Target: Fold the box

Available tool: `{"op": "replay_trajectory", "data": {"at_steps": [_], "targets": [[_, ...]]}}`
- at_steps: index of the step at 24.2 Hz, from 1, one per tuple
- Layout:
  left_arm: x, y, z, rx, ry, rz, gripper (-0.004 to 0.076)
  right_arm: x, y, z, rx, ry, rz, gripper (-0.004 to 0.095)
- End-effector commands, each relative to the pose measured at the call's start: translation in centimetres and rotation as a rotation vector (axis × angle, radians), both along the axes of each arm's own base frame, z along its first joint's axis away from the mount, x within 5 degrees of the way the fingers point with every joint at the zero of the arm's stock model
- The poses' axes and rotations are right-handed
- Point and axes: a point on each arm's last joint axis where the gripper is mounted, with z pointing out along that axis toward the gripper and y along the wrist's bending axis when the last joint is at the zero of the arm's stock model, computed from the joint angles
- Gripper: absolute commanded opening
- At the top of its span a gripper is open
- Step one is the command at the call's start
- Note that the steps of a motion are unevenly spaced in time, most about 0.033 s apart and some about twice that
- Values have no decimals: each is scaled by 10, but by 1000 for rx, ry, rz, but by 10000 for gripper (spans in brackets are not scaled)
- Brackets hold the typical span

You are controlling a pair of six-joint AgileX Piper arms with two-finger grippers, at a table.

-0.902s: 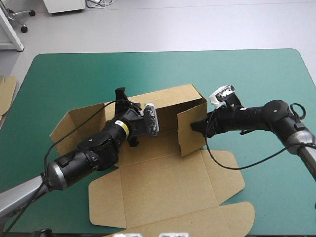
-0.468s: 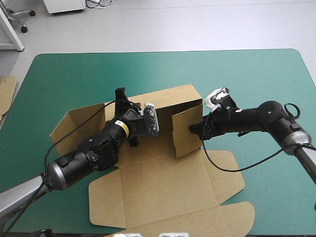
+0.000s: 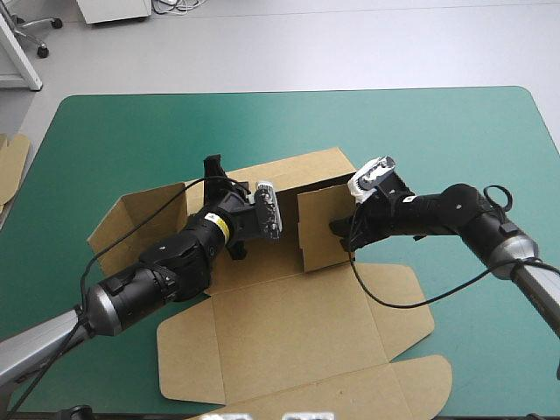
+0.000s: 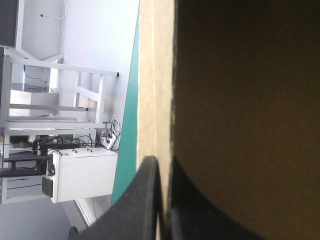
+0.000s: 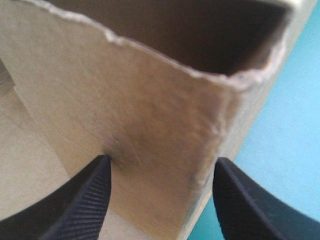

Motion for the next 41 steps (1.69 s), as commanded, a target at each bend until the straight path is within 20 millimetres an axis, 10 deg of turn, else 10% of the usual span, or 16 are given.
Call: {"op": "replay_trajectory", "data": {"at_steps": [1,41], "targets": [[-5,-5,10,-94,6,-23,-14,-1,10,21,35,-112,-59,552],[9,5,15,-88,-110,86,-14,36,46,1,28,-430,-329,483]]}}
